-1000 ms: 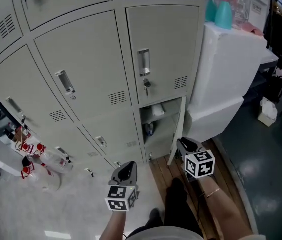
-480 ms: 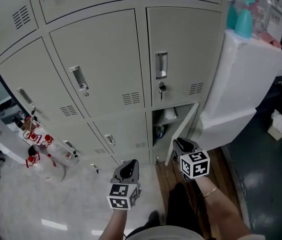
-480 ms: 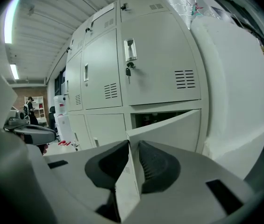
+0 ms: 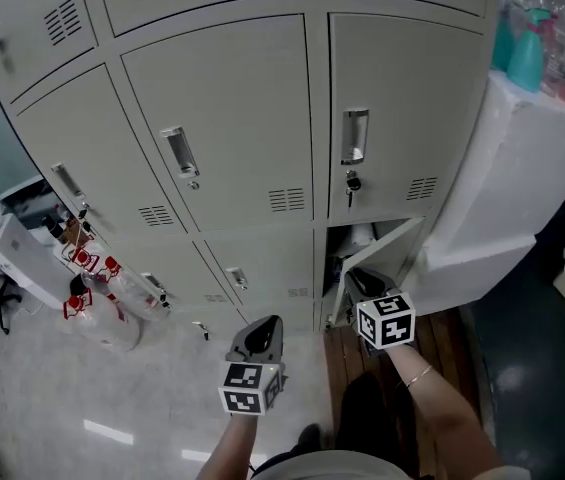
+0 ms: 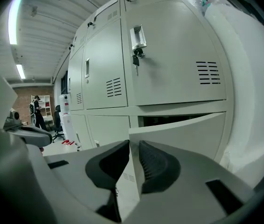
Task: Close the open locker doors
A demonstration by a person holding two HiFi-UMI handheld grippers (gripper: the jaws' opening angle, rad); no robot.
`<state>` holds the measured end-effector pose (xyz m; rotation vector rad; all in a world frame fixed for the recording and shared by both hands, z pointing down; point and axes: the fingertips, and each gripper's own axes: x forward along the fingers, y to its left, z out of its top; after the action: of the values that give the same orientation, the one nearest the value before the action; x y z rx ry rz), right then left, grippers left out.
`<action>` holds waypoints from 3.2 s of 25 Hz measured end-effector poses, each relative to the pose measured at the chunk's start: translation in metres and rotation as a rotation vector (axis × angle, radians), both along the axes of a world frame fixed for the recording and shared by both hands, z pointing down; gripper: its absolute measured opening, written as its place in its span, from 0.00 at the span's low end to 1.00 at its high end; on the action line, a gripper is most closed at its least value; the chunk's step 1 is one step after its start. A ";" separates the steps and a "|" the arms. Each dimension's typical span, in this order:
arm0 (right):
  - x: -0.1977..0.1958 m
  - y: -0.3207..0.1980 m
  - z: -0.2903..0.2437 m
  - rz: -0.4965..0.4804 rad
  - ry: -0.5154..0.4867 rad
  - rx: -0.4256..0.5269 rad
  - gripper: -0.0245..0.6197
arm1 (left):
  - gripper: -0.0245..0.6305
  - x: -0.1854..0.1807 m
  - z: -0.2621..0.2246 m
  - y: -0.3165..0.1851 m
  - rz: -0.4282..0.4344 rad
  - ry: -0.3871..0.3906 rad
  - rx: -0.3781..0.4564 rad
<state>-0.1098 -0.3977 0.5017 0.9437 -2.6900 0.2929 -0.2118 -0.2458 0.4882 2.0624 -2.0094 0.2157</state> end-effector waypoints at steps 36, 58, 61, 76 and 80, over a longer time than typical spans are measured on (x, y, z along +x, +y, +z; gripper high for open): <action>-0.071 -0.090 0.012 -0.043 0.049 0.027 0.10 | 0.07 -0.039 0.015 -0.057 -0.125 0.032 -0.018; 0.013 0.024 -0.022 0.056 -0.048 0.002 0.05 | 0.07 -0.006 0.003 -0.018 0.017 0.032 -0.012; 0.029 0.040 -0.022 0.084 -0.061 -0.014 0.04 | 0.07 -0.005 0.003 -0.014 0.026 0.018 0.006; 0.087 0.120 -0.027 0.169 -0.127 -0.052 0.03 | 0.07 0.015 -0.007 0.016 0.089 0.012 0.020; 0.096 0.130 -0.023 0.181 -0.124 -0.054 0.03 | 0.07 0.016 -0.006 0.026 0.088 0.012 0.020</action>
<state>-0.0141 -0.2674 0.4790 1.1909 -2.6947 0.4742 -0.1958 -0.2201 0.4820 2.1613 -1.9229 0.1998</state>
